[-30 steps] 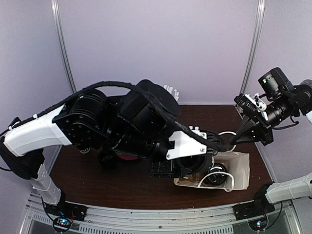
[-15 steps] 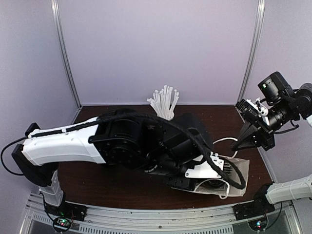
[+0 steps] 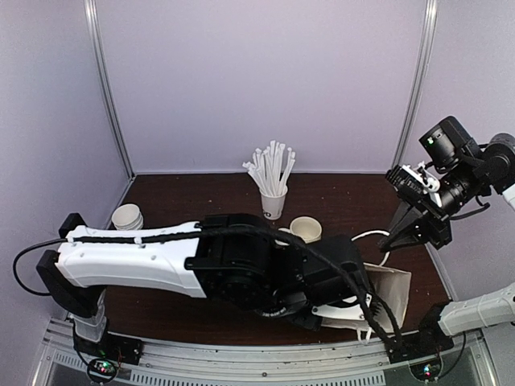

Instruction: Pack the takeout coffee

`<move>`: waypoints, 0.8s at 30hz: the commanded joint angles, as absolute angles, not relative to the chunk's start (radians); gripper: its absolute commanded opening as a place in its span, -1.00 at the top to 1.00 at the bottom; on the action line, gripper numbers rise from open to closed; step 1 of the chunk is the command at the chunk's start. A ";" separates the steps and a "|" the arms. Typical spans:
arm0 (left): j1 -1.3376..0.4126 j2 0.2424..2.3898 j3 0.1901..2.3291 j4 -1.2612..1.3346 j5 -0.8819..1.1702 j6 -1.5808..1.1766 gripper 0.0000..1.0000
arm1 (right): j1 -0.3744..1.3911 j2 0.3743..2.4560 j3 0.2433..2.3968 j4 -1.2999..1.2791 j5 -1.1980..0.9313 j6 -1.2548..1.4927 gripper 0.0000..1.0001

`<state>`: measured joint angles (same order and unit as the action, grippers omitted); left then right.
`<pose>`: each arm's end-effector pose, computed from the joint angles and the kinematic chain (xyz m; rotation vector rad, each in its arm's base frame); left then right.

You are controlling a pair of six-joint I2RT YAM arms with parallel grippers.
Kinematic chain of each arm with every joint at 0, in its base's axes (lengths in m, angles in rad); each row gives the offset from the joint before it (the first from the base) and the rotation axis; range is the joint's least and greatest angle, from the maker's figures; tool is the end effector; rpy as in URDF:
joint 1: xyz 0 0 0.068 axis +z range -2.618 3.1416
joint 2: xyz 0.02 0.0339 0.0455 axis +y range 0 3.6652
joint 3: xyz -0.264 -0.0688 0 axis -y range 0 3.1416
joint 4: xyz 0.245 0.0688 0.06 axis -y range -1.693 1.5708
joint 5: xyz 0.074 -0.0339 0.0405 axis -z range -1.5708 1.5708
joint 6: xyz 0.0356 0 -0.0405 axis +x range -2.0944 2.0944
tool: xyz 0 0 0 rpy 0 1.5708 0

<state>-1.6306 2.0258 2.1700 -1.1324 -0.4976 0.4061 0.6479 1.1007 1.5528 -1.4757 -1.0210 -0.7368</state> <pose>-0.0086 -0.4280 0.3573 1.9385 1.4089 0.0851 0.0955 0.1104 0.4308 -1.7310 1.5260 1.2469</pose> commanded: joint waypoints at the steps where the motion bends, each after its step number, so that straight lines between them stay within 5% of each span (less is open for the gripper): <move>1: -1.628 2.053 2.186 -1.146 -0.542 0.424 -0.14 | 0.664 1.092 1.547 -1.520 -1.048 -0.774 1.00; 24: -1.641 2.163 2.163 -1.101 -0.635 0.504 -0.10 | 0.726 1.113 1.525 -1.556 -1.086 -0.798 0.96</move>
